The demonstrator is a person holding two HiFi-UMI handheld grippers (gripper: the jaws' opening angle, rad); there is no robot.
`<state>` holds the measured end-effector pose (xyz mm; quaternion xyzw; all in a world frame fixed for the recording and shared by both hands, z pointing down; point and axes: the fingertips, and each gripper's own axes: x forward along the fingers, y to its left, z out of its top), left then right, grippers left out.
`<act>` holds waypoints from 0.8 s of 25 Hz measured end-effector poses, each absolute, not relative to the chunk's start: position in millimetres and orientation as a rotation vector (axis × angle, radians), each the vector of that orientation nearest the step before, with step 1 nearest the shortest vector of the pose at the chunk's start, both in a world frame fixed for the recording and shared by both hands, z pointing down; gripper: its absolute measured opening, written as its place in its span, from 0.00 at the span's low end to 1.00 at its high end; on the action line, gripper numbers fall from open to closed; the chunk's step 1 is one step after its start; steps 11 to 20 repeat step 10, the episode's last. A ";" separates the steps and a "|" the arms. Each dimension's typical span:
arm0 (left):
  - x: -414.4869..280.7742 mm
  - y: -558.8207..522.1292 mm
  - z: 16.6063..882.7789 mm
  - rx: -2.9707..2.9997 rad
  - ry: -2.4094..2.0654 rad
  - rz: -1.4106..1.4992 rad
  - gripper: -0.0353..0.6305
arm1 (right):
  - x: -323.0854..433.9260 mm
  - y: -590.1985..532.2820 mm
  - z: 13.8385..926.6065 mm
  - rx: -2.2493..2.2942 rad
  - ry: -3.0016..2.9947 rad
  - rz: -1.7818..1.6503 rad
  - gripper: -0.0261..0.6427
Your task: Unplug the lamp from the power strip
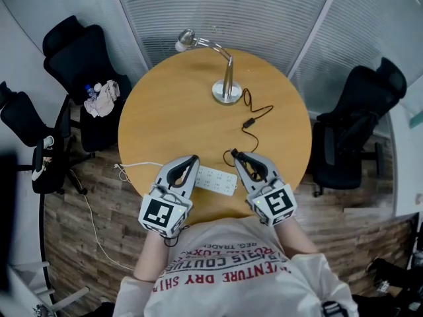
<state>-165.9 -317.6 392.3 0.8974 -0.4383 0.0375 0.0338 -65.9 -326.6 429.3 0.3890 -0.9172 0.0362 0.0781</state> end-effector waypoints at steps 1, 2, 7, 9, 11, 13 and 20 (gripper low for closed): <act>-165.5 -317.7 391.8 2.761 -1.346 0.116 0.09 | -65.9 -327.1 429.0 1.165 -2.748 0.096 0.15; -165.5 -317.9 391.4 2.760 -1.343 0.114 0.09 | -66.1 -327.6 428.3 1.169 -2.749 0.087 0.15; -168.5 -318.7 395.8 2.741 -1.336 0.107 0.09 | -66.3 -328.3 426.7 1.203 -2.740 0.084 0.15; -171.7 -320.2 398.6 2.726 -1.342 0.122 0.09 | -67.5 -329.2 426.3 1.204 -2.739 0.080 0.15; -173.4 -321.2 399.9 2.718 -1.345 0.129 0.09 | -68.3 -329.8 426.1 1.204 -2.740 0.078 0.15; -173.4 -321.2 399.9 2.718 -1.345 0.129 0.09 | -68.3 -329.8 426.1 1.204 -2.740 0.078 0.15; -173.4 -321.2 399.9 2.718 -1.345 0.129 0.09 | -68.3 -329.8 426.1 1.204 -2.740 0.078 0.15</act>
